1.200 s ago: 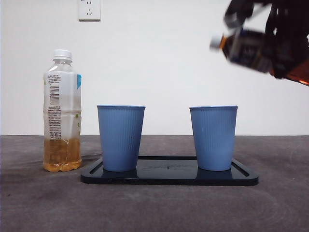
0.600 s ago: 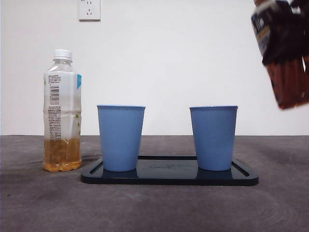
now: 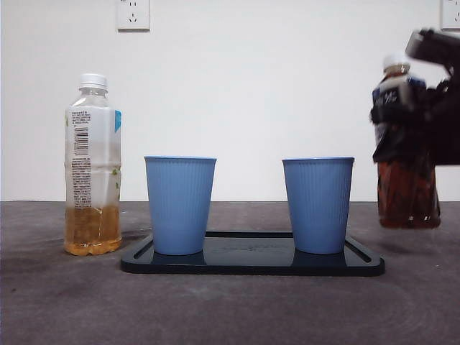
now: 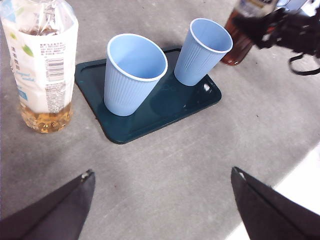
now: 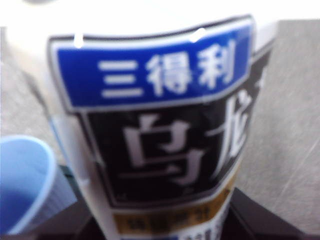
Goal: Pour the drink into the cup
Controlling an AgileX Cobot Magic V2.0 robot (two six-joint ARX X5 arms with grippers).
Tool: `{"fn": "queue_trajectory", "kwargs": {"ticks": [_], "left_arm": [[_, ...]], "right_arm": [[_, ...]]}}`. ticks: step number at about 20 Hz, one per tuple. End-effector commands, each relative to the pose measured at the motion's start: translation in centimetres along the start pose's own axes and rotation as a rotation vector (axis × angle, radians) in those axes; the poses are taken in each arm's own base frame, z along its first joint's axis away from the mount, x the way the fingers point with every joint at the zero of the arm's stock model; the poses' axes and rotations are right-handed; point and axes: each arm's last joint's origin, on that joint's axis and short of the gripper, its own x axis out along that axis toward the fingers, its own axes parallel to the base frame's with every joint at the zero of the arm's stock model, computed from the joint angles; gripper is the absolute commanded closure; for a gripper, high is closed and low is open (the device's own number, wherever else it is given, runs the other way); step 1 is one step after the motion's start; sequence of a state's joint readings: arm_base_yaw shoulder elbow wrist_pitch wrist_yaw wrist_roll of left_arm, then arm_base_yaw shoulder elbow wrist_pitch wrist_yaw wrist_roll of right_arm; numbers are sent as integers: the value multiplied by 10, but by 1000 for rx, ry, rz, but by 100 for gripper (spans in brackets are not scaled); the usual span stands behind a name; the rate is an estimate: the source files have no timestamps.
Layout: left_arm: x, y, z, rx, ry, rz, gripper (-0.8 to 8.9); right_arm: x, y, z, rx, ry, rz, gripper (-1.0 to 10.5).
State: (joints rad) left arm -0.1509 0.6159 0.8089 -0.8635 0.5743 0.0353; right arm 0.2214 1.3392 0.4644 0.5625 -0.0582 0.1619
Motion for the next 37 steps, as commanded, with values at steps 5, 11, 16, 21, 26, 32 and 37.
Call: {"fn": "queue_trajectory", "kwargs": {"ticks": [5,11,16,21,26,32,37], "left_arm": [[-3,-2,5,12,-14,-1,374],[-3,-2,5,14,-15,6,374],[-3,0,5,13,-14,55,368],[-3,1,7,24,-32,114,333],[4,7,12,29,-58,133,213],[48,34,12,-38,-51,134,178],[98,59,-24,-77,-70,210,178]], "right_arm": [[20,-2,-7,6,-36,15,809],[23,-2,-13,5,3,27,694],[21,-3,-21,11,90,12,621],[16,-2,-18,12,105,9,584],[5,-1,-12,18,134,5,527],[-48,4,1,53,261,-20,526],[-98,13,14,122,236,91,527]]}}
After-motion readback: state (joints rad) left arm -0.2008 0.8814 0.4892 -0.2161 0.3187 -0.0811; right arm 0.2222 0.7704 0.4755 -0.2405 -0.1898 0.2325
